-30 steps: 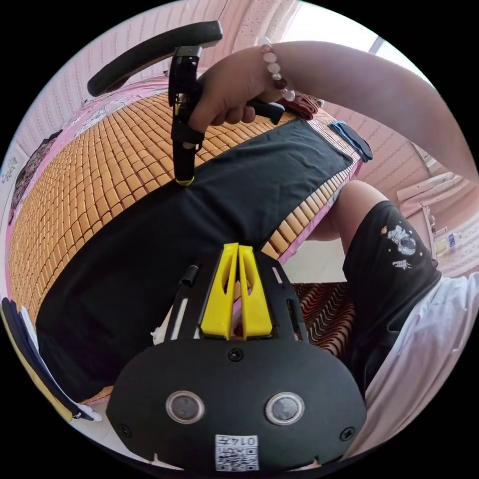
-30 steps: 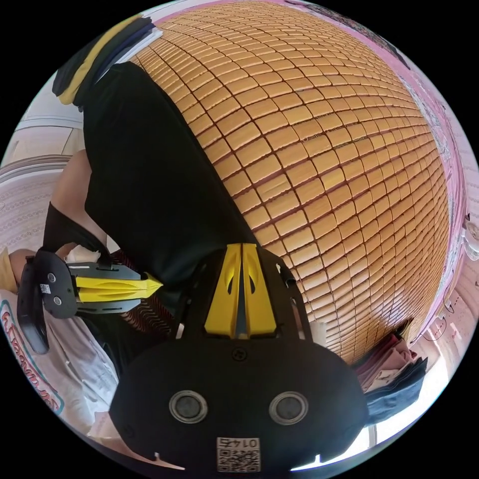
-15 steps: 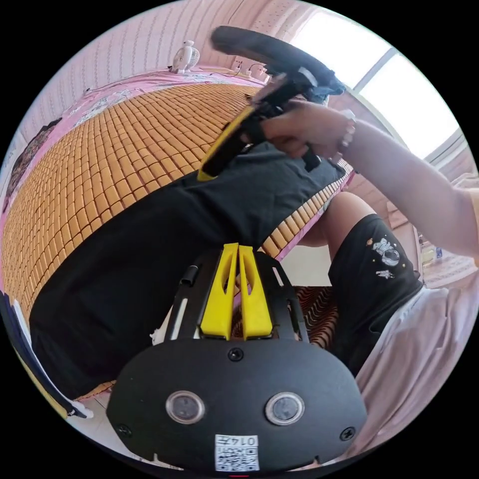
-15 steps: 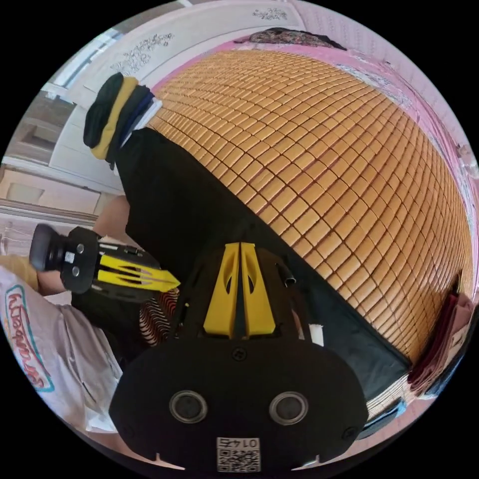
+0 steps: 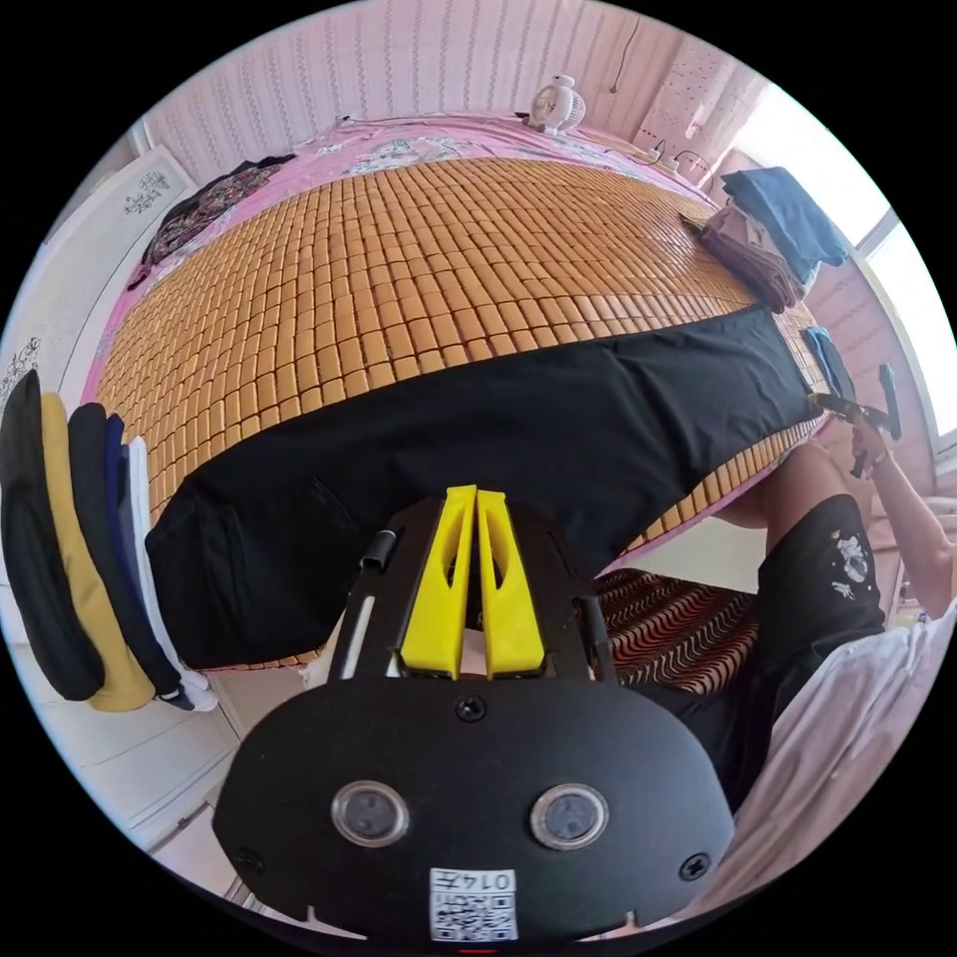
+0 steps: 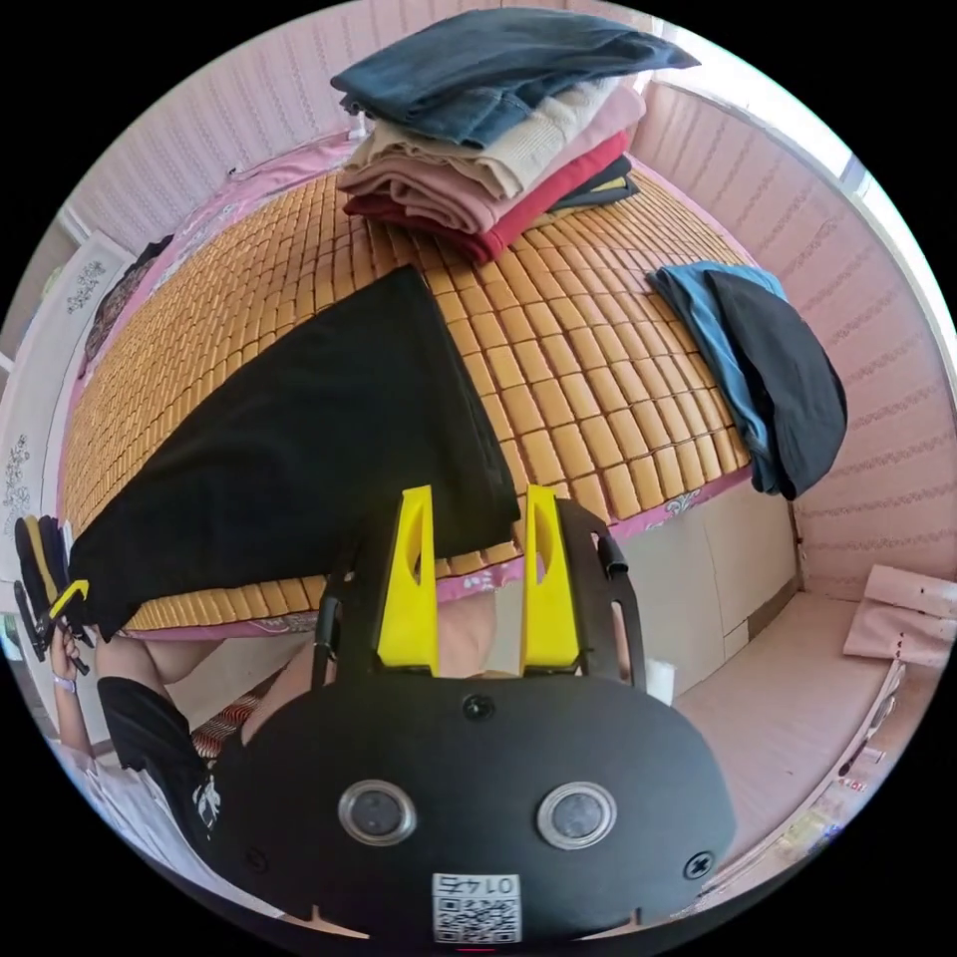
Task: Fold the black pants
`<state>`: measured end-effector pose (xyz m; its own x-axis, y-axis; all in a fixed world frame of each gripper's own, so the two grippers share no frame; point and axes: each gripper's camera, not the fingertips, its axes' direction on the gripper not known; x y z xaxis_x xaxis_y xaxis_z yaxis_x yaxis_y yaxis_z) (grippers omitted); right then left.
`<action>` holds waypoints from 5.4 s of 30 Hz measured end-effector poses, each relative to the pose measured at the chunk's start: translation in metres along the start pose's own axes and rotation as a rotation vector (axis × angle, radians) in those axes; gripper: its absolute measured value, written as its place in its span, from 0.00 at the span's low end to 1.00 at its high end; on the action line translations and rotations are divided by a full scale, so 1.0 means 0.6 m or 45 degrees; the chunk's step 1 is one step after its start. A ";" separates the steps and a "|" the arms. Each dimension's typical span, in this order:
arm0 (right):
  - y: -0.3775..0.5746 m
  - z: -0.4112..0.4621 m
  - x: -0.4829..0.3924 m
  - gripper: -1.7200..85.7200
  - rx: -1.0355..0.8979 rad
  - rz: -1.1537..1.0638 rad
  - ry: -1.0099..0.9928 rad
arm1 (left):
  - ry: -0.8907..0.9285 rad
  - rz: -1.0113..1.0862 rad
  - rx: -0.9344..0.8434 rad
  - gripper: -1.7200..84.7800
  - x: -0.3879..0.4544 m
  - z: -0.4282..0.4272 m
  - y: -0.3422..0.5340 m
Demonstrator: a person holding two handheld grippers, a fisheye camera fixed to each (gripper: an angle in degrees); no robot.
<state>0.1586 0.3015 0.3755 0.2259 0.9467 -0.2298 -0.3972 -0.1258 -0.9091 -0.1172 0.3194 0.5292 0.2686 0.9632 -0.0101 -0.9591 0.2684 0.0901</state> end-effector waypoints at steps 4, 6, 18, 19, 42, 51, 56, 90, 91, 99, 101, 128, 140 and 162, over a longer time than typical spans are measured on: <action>0.025 -0.013 0.030 0.14 0.064 0.000 -0.023 | 0.003 0.012 -0.141 0.01 -0.007 0.054 -0.016; 0.042 -0.021 0.050 0.09 0.077 -0.042 -0.117 | -0.005 0.020 -0.130 0.01 -0.008 0.060 -0.018; 0.097 -0.245 0.121 0.05 0.623 -0.109 -0.292 | 0.147 0.069 -0.062 0.01 -0.001 0.073 -0.038; 0.099 -0.268 0.121 0.05 0.668 -0.129 -0.292 | 0.217 0.104 -0.028 0.01 0.013 0.077 -0.045; 0.202 -0.107 -0.399 0.12 -0.047 -1.159 -0.822 | 0.654 -0.302 0.289 0.01 -0.145 0.027 0.095; 0.265 -0.063 -0.566 0.06 -0.029 -1.577 -0.500 | 0.669 -0.319 0.248 0.01 -0.148 0.057 0.104; 0.256 -0.094 -0.567 0.02 0.069 -1.546 -0.520 | 0.684 -0.370 0.310 0.01 -0.165 0.048 0.121; 0.037 0.014 -0.713 0.11 0.041 -1.197 -0.280 | 0.506 -0.201 0.157 0.04 -0.033 0.080 0.126; 0.036 0.015 -0.712 0.10 0.042 -1.200 -0.280 | 0.498 -0.184 0.163 0.03 -0.029 0.079 0.128; 0.015 0.013 -0.657 0.05 -0.016 -1.121 -0.485 | 0.410 -0.097 0.193 0.01 0.004 0.056 0.141; 0.013 0.001 -0.637 0.05 -0.005 -1.102 -0.544 | 0.433 -0.089 0.216 0.01 0.005 0.045 0.147; 0.201 -0.238 -0.317 0.04 0.580 -1.269 -0.933 | 0.388 0.292 0.591 0.21 0.005 -0.029 0.173; 0.283 -0.301 -0.258 0.04 0.604 -1.446 -1.074 | 0.749 0.973 0.643 0.28 0.024 -0.069 0.111; 0.090 -0.260 -0.522 0.08 0.465 -1.344 -1.197 | 0.648 0.341 0.456 0.02 -0.132 -0.156 0.119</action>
<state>0.2050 -0.0479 0.3438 -0.0460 0.4079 0.9119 -0.6496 0.6812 -0.3375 -0.2151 0.2635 0.4433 -0.1343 0.9060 -0.4015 -0.8742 0.0824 0.4784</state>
